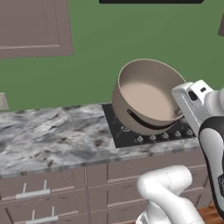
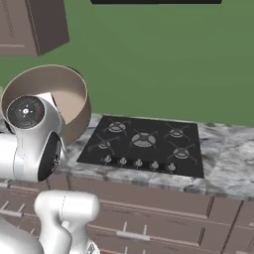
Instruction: Move the pot and pan from the stove into the sink.
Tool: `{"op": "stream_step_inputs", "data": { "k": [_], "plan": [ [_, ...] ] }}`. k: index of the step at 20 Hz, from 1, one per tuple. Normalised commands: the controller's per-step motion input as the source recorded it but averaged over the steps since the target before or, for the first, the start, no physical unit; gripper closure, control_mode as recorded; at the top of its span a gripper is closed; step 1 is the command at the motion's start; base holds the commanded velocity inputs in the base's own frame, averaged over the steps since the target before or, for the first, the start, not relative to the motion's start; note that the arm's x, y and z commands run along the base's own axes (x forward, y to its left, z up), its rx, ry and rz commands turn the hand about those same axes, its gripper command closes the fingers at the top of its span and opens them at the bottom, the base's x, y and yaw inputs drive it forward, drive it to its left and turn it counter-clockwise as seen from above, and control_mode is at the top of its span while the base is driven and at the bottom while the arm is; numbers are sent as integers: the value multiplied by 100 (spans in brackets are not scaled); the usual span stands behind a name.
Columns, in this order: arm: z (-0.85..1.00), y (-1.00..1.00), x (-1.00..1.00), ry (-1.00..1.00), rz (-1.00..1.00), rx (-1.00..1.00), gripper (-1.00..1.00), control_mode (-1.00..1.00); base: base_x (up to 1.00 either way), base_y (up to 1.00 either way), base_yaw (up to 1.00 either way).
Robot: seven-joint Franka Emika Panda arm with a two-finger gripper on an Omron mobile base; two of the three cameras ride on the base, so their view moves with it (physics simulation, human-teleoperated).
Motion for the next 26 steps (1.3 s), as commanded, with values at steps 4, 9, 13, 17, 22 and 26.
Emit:
{"op": "stream_step_inputs", "data": {
  "k": [4,9,13,17,22,26],
  "plan": [
    [0,0,0,0,0,0,100,100,-58,0,0],
    [0,0,0,0,0,0,100,100,-28,0,0],
    [0,0,0,0,0,0,100,100,-9,0,18],
    [0,0,0,0,0,0,100,100,-17,0,42],
    [0,0,0,0,0,0,100,100,-13,0,45],
    [0,0,0,0,0,0,100,100,-8,0,49]
  ]
}}
